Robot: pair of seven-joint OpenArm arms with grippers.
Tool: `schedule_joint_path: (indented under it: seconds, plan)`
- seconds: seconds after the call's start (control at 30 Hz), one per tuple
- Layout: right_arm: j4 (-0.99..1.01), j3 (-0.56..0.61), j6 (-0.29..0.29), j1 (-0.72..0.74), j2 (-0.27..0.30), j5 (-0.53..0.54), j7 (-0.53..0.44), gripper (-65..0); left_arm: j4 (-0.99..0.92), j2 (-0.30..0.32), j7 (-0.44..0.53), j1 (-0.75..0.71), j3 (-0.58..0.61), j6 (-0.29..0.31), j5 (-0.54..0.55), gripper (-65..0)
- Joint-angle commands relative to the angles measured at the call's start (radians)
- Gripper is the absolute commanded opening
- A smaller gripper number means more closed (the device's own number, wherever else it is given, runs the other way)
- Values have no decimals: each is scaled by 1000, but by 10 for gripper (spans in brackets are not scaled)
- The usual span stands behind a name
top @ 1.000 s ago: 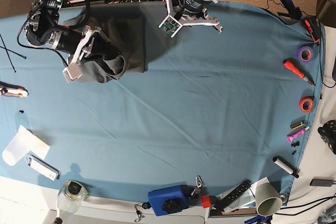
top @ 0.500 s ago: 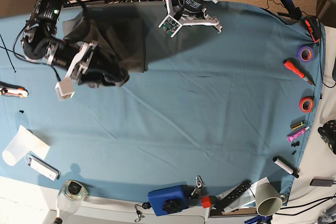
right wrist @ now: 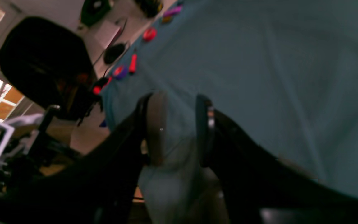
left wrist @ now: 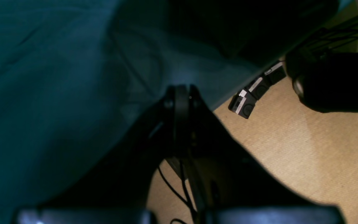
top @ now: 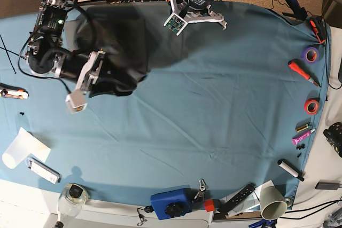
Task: Fold the T-shirt properly
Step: 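Fold the other end over the stack toward the left gripper with the right gripper, then press the folded stack flat and open the right gripper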
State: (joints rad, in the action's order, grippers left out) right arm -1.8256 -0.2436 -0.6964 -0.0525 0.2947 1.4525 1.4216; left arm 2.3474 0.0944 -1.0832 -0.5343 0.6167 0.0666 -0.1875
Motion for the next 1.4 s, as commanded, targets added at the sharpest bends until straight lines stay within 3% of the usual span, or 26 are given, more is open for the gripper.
schedule_joint_path:
  seconds: [0.0, 0.13, 0.37, 0.53, 0.63, 0.9, 1.1, 1.37]
  plan:
    - [-16, -2, -2, 13, 24, 11, -25, -482, 9, -11, 22, -23, 20, 19, -18, -650]
    - [-16, 2, -2, 14, 54, -67, -25, -482, 9, -11, 22, -23, 20, 19, -19, -650]
    - [-18, -71, -2, 53, 71, -20, -25, -482, 9, -14, 41, -22, 20, 19, -18, -650]
    - [-18, -220, -2, 54, 66, -170, -25, -482, 9, -13, 44, -22, 20, 19, -18, -650]
    - [-18, -263, -2, 12, 67, -205, -25, -482, 9, -13, 45, -22, 20, 19, -18, -650]
    - [-18, -248, -2, -136, 65, -177, -25, -483, 9, -13, 52, -16, 20, 19, -19, -650]
    - [39, -248, -2, -147, 65, -311, -25, -483, 9, -13, 56, -13, 20, 19, -18, -650]
    - [332, -248, -2, -147, 65, -395, -25, -483, 9, -13, 54, -11, 20, 20, -18, -650]
